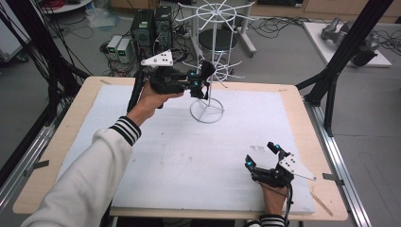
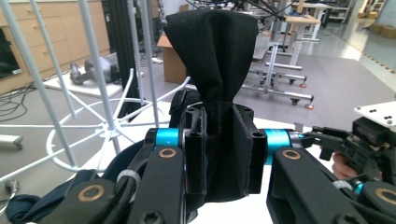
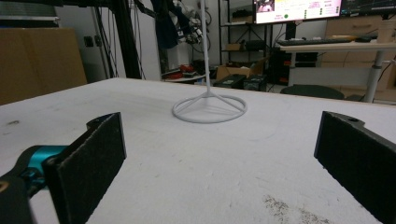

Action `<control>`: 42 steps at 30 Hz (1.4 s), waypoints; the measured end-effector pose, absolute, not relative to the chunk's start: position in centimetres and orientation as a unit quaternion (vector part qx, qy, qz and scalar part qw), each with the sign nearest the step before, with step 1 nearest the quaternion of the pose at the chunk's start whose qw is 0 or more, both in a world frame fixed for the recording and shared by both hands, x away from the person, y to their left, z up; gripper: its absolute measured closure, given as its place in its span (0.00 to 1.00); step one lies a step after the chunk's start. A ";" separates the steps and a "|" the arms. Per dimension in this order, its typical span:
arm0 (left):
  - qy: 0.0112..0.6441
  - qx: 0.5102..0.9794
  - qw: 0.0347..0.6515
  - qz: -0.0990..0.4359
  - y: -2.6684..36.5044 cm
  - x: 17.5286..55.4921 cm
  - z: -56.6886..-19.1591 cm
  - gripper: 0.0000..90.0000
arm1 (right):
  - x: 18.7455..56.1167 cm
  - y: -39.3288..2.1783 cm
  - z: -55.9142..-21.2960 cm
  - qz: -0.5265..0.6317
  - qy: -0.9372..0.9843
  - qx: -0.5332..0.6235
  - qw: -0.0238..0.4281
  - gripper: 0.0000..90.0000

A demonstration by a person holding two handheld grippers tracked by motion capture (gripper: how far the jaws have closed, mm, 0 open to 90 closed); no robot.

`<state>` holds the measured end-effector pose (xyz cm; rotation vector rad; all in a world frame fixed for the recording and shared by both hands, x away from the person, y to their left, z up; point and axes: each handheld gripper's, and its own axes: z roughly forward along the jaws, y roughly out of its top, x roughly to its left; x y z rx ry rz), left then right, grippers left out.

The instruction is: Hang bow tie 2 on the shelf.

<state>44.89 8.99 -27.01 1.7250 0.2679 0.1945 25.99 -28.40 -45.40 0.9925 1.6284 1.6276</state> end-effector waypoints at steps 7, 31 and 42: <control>0.129 0.754 0.637 0.093 8.9 45.3 -26.9 0.84 | 26.0 -28.4 -45.4 0.617 0.617 0.376 0.311 0.01; 0.152 0.765 0.618 0.099 7.8 45.7 -27.0 0.84 | 25.9 -28.4 -45.4 0.616 0.618 0.378 0.308 0.01; 0.161 0.776 0.604 0.090 7.9 45.6 -27.2 0.84 | 26.0 -28.4 -45.4 0.616 0.618 0.376 0.311 0.02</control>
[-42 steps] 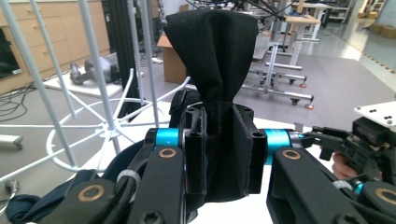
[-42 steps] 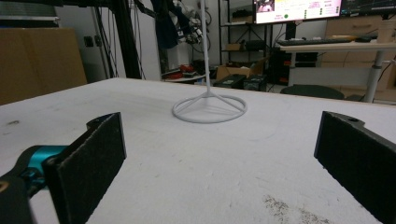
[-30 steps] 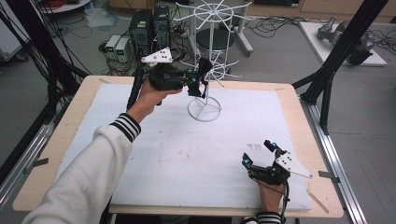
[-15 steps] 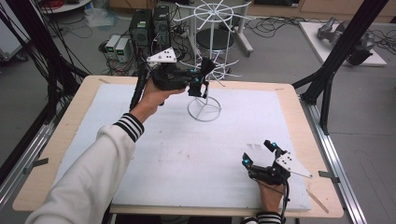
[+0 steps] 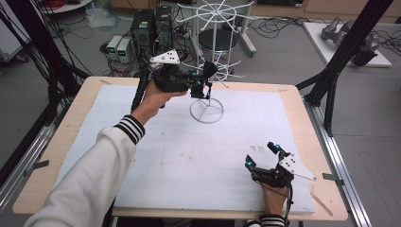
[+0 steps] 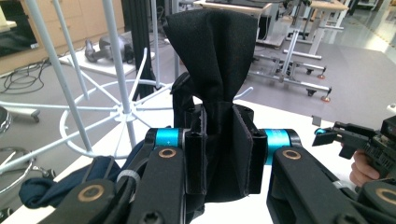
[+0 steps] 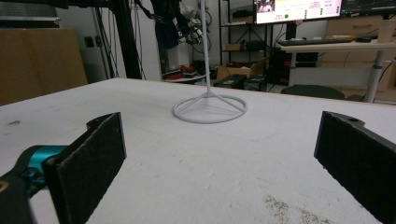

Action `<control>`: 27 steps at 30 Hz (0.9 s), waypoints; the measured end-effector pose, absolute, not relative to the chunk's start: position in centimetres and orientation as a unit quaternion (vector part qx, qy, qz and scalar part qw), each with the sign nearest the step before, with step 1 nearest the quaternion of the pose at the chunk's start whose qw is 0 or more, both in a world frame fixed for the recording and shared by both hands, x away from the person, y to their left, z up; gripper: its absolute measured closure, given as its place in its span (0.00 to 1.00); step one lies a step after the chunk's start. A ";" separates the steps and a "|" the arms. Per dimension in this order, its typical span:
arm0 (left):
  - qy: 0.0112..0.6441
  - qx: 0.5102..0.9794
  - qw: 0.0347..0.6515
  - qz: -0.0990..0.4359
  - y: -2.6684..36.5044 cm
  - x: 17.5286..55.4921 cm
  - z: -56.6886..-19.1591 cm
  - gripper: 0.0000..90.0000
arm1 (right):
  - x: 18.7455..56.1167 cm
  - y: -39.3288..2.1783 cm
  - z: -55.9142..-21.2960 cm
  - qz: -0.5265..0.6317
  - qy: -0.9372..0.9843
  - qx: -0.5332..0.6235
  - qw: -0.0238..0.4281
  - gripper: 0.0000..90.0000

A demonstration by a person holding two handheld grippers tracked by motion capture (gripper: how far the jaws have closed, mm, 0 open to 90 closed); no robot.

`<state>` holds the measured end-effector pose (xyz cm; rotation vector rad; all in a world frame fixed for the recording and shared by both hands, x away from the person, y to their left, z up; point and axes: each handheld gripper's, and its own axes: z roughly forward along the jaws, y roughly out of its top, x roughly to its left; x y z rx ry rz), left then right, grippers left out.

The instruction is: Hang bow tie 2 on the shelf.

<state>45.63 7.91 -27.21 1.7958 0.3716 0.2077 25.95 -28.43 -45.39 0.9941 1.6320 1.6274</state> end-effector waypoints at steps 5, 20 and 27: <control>0.160 0.781 0.598 0.089 7.9 45.5 -27.4 0.84 | 26.0 -28.4 -45.4 0.617 0.617 0.377 0.311 0.02; 0.170 0.783 0.591 0.091 8.4 45.1 -27.3 0.80 | 25.9 -28.4 -45.4 0.617 0.618 0.378 0.308 0.02; 0.174 0.776 0.599 0.093 8.8 45.0 -27.0 0.66 | 25.9 -28.4 -45.4 0.617 0.618 0.376 0.309 0.02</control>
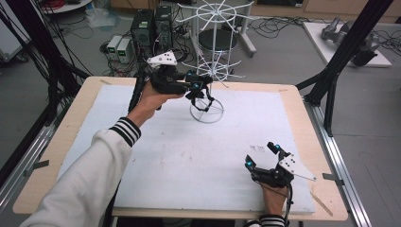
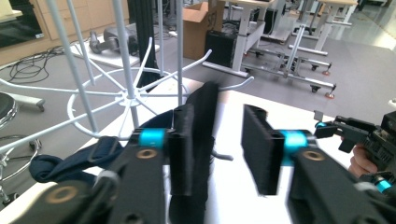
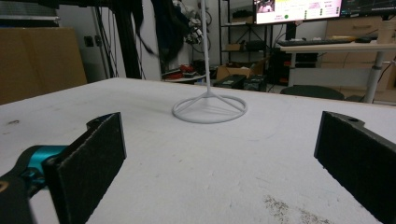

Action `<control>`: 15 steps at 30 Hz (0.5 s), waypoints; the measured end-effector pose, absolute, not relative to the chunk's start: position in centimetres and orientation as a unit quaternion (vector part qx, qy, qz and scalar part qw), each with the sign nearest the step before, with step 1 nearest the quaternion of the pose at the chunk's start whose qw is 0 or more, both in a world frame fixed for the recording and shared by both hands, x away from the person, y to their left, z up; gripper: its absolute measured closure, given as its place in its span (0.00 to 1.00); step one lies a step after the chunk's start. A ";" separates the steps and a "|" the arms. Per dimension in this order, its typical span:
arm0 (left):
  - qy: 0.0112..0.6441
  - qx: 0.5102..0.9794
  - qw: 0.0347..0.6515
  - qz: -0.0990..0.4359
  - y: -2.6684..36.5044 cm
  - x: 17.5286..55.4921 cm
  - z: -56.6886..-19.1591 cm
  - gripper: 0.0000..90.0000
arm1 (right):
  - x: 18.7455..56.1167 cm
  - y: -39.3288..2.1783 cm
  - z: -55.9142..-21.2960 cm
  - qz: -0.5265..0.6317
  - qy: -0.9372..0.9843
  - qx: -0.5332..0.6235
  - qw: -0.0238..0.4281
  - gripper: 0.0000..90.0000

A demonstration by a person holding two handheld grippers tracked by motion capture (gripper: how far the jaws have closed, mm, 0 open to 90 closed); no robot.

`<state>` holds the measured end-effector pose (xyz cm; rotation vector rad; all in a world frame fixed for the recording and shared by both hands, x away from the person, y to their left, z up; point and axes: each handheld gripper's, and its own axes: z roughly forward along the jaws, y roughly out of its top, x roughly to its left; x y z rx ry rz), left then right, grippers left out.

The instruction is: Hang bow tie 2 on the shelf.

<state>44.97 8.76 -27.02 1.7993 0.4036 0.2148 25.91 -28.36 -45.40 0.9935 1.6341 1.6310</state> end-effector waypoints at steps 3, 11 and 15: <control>0.173 0.771 0.605 0.092 9.0 44.7 -26.9 0.56 | 25.9 -28.4 -45.4 0.616 0.619 0.377 0.309 0.02; 0.164 0.758 0.622 0.109 10.5 42.8 -26.5 0.26 | 25.9 -28.3 -45.4 0.615 0.620 0.375 0.311 0.02; 0.149 0.758 0.624 0.123 11.9 40.9 -26.6 0.18 | 25.8 -28.4 -45.4 0.617 0.617 0.375 0.313 0.02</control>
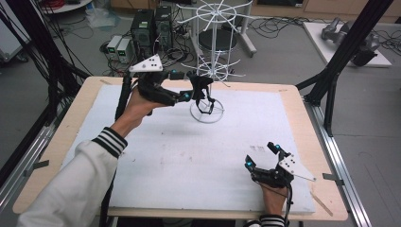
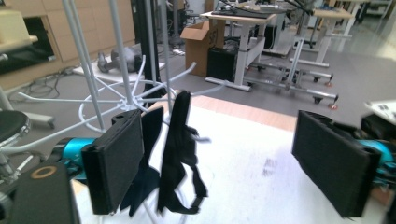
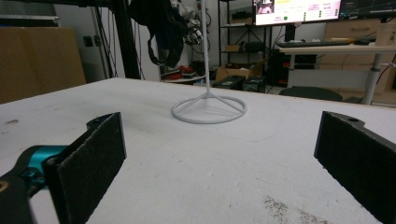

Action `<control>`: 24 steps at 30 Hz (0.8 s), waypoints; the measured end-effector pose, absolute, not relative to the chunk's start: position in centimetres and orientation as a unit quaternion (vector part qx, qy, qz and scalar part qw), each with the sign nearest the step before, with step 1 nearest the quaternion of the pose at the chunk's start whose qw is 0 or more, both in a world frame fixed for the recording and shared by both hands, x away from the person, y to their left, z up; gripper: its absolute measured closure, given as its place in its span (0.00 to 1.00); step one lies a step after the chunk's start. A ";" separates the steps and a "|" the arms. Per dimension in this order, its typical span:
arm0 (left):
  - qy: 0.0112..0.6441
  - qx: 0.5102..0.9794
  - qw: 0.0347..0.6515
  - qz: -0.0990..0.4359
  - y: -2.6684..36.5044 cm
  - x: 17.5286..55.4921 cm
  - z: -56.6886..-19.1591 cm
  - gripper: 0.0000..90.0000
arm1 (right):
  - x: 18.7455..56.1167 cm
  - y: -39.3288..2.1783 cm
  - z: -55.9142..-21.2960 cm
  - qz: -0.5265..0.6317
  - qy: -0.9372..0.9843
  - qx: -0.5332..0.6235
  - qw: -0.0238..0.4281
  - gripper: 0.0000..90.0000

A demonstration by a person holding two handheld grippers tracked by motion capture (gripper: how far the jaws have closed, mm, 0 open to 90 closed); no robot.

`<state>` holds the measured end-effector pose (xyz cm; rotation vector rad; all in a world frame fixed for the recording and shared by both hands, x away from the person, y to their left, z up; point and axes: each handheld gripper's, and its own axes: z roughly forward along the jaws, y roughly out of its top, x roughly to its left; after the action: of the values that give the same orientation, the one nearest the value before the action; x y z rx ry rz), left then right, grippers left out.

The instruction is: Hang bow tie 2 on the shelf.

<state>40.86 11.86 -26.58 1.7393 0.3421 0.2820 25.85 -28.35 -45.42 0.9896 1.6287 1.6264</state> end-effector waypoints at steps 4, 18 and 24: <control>0.140 0.757 0.623 0.143 13.7 39.2 -27.2 0.18 | 25.9 -28.4 -45.4 0.618 0.616 0.375 0.315 0.02; 0.166 0.734 0.628 0.199 22.1 34.0 -34.3 0.17 | 25.9 -28.3 -45.4 0.613 0.621 0.372 0.317 0.02; 0.208 0.713 0.631 0.224 25.7 31.4 -38.5 0.17 | 25.8 -28.2 -45.4 0.610 0.621 0.378 0.316 0.02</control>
<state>31.38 25.73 -38.47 1.6322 0.4767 0.5137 25.80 -28.18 -45.38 0.9952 1.6356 1.6056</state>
